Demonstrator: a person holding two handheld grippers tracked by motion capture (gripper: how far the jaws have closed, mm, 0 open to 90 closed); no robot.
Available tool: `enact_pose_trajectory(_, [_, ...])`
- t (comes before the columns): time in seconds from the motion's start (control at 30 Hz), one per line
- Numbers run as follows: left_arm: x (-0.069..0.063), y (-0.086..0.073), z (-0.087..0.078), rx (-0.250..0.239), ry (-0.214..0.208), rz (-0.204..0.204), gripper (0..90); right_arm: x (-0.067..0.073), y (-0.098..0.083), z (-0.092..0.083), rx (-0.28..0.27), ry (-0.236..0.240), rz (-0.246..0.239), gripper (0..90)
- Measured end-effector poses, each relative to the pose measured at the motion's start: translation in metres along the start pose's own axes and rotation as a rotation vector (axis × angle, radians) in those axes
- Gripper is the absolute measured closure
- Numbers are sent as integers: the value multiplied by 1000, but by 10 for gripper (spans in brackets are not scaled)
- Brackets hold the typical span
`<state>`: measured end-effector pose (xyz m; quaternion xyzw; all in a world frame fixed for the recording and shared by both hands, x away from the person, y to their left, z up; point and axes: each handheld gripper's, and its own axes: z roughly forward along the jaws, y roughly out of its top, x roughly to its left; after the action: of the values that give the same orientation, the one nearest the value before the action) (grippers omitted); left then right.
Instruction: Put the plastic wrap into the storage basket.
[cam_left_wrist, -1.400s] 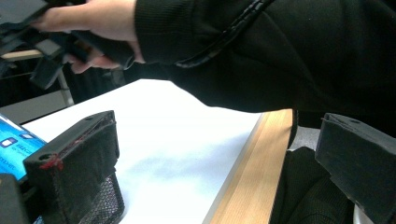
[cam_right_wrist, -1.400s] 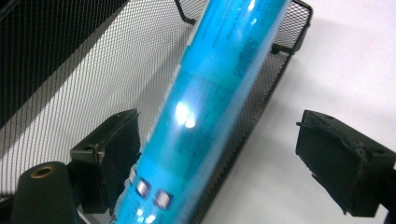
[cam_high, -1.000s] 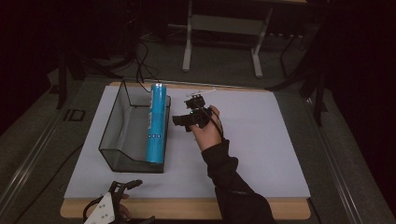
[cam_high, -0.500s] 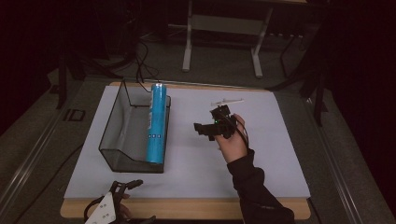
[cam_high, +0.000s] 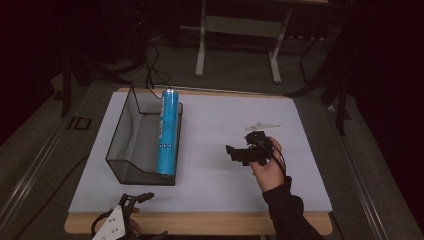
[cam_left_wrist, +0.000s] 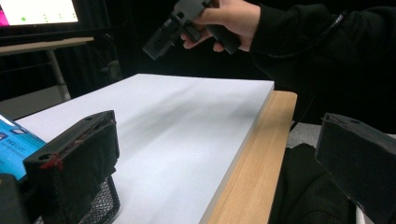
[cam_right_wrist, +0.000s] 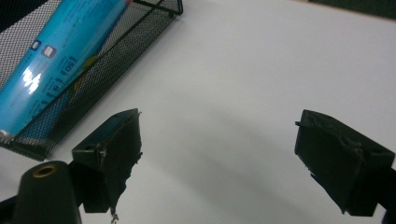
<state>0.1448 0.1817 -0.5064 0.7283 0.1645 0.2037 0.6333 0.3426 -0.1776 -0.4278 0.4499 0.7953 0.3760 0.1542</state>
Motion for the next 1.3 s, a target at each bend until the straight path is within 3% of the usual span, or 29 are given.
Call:
enact_pose_trajectory(0.53, [-2, 0, 0, -1, 0, -2, 2, -32, -57, -10, 7, -28, 49, 143])
enact_pose_trajectory(0.67, [-1, 0, 0, -2, 2, -2, 2, -37, -65, -14, 5, -25, 53, 143])
enact_pose_trajectory(0.87, [-1, 0, -1, -1, 4, -3, 2, -42, -79, -27, -10, -63, 40, 143])
enact_pose_trajectory(1.0, [-1, 0, -1, 1, 3, 1, 2, -50, -87, -32, -26, -76, 63, 143])
enact_pose_trajectory(1.13, [-1, 0, -1, 3, 1, 2, 2, -56, -89, -32, -34, -96, 80, 143])
enact_pose_trajectory(1.3, [0, 0, -1, 4, 0, 2, 2, -55, -91, -26, -22, -98, 59, 143])
